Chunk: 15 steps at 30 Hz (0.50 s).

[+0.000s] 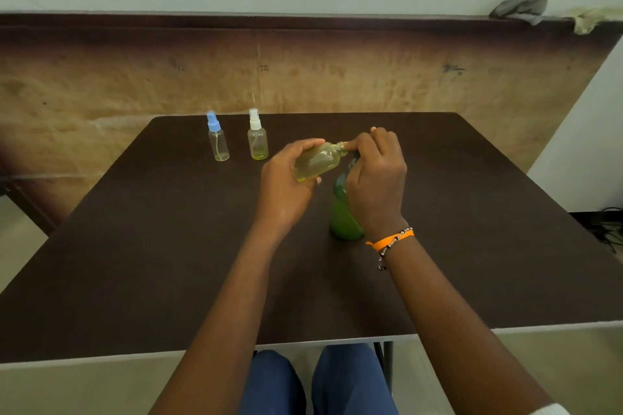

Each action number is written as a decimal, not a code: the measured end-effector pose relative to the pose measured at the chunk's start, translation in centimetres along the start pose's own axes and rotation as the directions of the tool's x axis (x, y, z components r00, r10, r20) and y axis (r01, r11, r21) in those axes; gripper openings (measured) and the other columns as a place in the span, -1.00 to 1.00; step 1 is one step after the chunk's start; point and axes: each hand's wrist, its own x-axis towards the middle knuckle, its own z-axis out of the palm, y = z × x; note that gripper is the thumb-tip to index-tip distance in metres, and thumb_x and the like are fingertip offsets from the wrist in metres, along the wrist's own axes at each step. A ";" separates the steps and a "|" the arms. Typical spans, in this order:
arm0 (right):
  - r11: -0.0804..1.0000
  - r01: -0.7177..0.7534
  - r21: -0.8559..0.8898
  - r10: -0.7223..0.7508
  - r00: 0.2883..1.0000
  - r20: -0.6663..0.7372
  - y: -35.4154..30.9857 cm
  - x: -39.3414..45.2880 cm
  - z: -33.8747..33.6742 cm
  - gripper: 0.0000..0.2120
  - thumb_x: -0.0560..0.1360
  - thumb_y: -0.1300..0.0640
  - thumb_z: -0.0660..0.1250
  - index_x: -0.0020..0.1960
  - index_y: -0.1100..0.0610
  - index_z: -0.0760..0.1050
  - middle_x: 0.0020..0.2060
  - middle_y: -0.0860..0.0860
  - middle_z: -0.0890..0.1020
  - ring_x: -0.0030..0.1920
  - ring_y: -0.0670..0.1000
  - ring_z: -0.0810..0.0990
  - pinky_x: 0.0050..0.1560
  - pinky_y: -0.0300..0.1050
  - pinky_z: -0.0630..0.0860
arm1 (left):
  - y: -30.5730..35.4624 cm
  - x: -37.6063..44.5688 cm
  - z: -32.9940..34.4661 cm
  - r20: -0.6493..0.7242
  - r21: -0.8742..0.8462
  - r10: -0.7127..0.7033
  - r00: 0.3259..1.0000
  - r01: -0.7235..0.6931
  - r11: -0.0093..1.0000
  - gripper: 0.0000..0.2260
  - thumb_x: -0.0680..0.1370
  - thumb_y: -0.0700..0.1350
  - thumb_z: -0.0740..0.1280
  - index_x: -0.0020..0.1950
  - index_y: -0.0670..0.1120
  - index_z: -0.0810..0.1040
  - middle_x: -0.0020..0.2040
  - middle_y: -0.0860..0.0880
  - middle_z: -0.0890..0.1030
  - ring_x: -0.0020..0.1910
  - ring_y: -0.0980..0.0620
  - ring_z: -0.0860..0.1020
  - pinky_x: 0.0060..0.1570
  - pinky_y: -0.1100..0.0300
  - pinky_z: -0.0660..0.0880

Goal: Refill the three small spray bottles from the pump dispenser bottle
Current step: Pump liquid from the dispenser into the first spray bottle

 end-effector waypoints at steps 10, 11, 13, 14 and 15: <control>1.000 -0.019 0.024 0.019 1.000 0.000 -0.2 0.3 0.2 -0.77 0.36 0.38 0.07 -0.30 0.28 0.49 -0.34 0.15 0.48 -0.26 0.07 0.38 -0.30 -0.16 0.31 | -0.1 -0.2 -0.1 0.010 -0.007 -0.012 1.000 0.012 1.000 -0.49 0.28 -0.43 0.44 0.18 -0.08 0.57 0.09 0.03 0.62 0.06 0.20 0.53 -0.02 0.57 0.36; 0.999 -0.023 0.028 0.023 1.000 0.012 -0.3 0.6 0.0 -0.77 0.36 0.36 0.07 -0.30 0.28 0.49 -0.34 0.15 0.48 -0.27 0.08 0.39 -0.32 -0.17 0.28 | -0.1 -0.2 -0.1 0.010 -0.017 -0.011 1.000 0.011 1.000 -0.49 0.28 -0.44 0.44 0.18 -0.08 0.57 0.10 0.03 0.62 0.06 0.19 0.54 0.00 0.56 0.36; 0.999 -0.025 0.034 0.025 1.000 0.014 -0.1 0.6 0.0 -0.77 0.36 0.35 0.06 -0.30 0.28 0.49 -0.33 0.15 0.48 -0.26 0.09 0.39 -0.32 -0.14 0.30 | 0.0 -0.1 -0.1 0.011 -0.021 -0.008 1.000 0.008 1.000 -0.49 0.28 -0.44 0.43 0.17 -0.08 0.57 0.09 0.04 0.62 0.06 0.18 0.54 0.00 0.55 0.37; 0.999 -0.015 0.029 0.015 1.000 0.001 0.0 0.3 0.2 -0.77 0.38 0.36 0.06 -0.29 0.29 0.49 -0.33 0.16 0.47 -0.26 0.09 0.38 -0.29 -0.10 0.35 | -0.1 -0.2 -0.1 0.011 -0.016 -0.005 1.000 0.005 1.000 -0.49 0.28 -0.44 0.44 0.17 -0.09 0.57 0.09 0.04 0.61 0.06 0.19 0.54 0.00 0.56 0.36; 1.000 -0.002 0.020 0.003 1.000 -0.017 0.3 -0.1 0.4 -0.76 0.39 0.38 0.06 -0.29 0.30 0.49 -0.33 0.17 0.47 -0.26 0.09 0.37 -0.26 -0.05 0.40 | -0.2 -0.2 -0.1 0.012 -0.010 -0.006 1.000 0.006 1.000 -0.49 0.28 -0.44 0.44 0.18 -0.09 0.57 0.09 0.04 0.62 0.06 0.20 0.53 -0.01 0.57 0.36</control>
